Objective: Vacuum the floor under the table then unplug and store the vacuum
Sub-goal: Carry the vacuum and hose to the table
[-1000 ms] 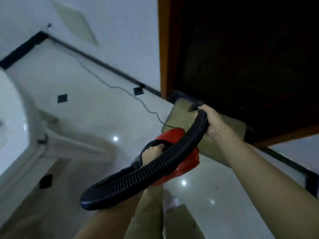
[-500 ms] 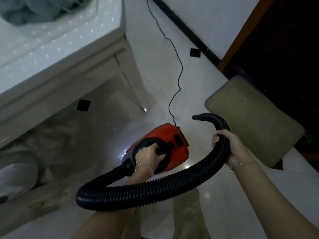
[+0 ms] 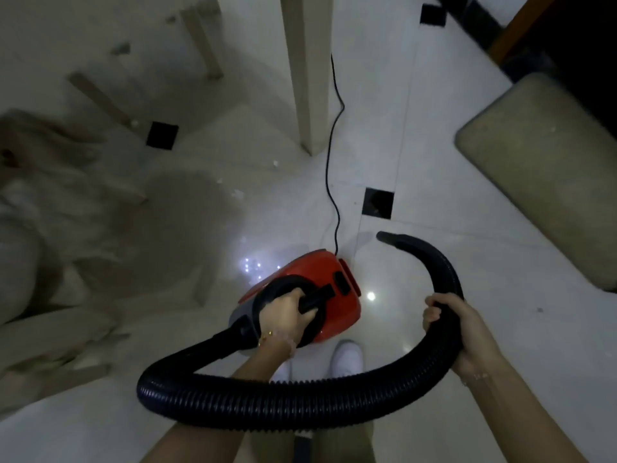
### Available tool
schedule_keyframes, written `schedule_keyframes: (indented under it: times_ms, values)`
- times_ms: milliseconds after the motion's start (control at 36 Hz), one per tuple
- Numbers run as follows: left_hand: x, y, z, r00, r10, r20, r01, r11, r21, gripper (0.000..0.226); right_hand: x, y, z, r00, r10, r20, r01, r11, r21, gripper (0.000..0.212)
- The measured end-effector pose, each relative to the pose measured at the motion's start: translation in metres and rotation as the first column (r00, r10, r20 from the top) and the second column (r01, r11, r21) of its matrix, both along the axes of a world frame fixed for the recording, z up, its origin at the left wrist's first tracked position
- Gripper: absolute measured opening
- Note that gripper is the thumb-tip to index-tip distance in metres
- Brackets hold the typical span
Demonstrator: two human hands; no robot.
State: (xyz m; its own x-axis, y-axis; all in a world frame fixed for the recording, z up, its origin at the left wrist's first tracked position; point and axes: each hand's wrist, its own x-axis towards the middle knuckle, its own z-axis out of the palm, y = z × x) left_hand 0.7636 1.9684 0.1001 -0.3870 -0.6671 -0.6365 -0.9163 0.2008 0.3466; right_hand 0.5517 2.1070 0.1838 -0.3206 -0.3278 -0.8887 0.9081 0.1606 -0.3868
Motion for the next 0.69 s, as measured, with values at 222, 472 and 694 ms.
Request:
schedule_keyframes:
  times_ms: [222,472,694]
  values:
    - [-0.002,0.011,-0.068,0.995,0.062,-0.075,-0.059,0.997,0.043,0.022,-0.004,-0.001,-0.051,0.998,0.068,-0.015,-0.068,0.998,0.012,0.008]
    - [-0.023,0.011,-0.116,0.985,0.072,-0.157,-0.062,0.996,0.068,0.022,-0.023,-0.004,-0.090,0.994,0.114,0.004,-0.114,0.994,-0.006,0.012]
    - [-0.017,0.026,-0.098,0.987,-0.035,-0.156,0.020,0.995,-0.099,0.048,-0.018,-0.008,-0.104,0.999,0.024,0.024,-0.023,1.000,-0.016,0.016]
